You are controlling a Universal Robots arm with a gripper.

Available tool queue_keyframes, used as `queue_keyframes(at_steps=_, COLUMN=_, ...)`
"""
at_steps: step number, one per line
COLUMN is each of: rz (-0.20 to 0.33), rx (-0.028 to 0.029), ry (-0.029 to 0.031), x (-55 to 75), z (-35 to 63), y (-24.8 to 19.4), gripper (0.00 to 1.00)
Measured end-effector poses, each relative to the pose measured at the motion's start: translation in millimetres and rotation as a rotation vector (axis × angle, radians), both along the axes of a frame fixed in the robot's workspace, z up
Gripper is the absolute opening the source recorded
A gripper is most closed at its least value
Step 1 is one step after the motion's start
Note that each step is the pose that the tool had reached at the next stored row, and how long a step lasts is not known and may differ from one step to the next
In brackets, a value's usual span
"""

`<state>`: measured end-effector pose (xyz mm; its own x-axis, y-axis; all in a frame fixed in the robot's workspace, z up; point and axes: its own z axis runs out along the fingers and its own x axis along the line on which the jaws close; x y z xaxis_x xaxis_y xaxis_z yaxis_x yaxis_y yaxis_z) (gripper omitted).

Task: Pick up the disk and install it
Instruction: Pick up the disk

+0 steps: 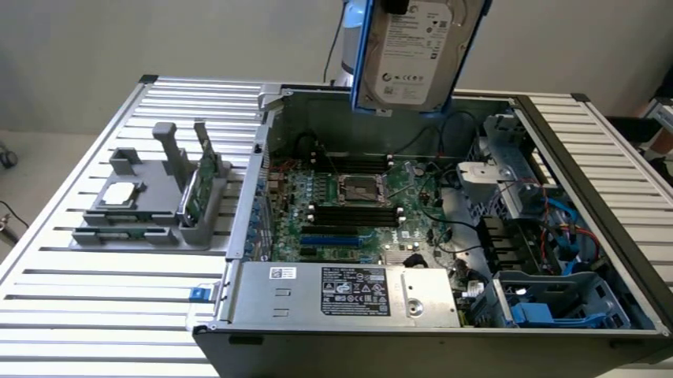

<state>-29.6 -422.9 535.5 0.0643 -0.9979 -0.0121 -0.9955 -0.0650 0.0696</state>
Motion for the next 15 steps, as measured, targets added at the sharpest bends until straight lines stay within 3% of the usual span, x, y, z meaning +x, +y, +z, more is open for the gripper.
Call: queue_keyframes(at_steps=15, rz=0.0, rx=0.0014, ry=0.0026, x=33.1, z=-0.1, y=-34.8, gripper=0.33)
